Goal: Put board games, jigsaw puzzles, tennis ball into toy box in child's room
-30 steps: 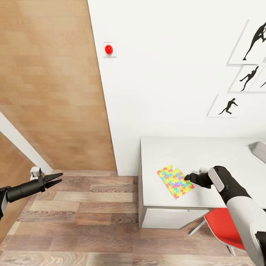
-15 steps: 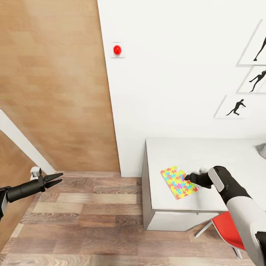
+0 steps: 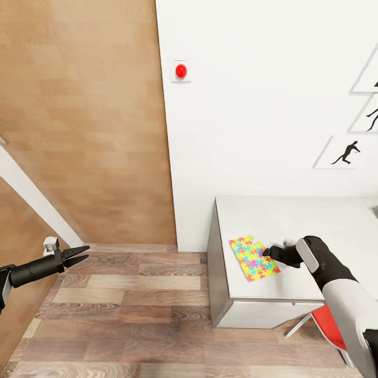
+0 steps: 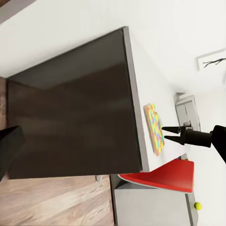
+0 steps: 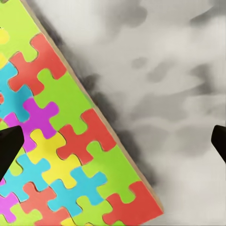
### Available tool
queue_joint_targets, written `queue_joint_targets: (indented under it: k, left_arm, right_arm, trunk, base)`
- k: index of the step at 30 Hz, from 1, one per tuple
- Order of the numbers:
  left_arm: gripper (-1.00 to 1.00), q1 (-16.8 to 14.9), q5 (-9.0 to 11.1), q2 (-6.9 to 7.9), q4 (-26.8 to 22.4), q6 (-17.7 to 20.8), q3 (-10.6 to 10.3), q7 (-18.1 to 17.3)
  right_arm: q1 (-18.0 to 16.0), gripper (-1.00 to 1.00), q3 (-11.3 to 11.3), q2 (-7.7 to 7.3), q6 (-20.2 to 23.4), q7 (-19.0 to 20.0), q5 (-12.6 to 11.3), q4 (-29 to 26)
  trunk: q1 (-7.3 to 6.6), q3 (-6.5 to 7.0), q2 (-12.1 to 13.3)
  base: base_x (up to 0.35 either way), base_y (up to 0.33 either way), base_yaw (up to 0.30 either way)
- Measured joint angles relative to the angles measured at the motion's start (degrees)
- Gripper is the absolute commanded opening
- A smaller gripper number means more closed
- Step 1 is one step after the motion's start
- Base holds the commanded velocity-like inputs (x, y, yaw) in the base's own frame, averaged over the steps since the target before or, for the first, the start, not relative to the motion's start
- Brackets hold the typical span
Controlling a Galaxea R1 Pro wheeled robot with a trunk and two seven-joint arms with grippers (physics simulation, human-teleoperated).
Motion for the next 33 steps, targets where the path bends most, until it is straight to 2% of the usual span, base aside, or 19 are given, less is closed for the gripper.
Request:
queue_joint_targets:
  k: [33]
  left_arm:
    - [1.0, 0.0, 0.0, -0.09, 0.0, 0.0, -0.05, 0.0]
  right_arm:
    - [-0.02, 1.0, 0.0, 0.02, 0.0, 0.0, -0.05, 0.01]
  trunk:
    - [0.0, 0.0, 0.0]
  base:
    - [0.0, 0.117, 0.0]
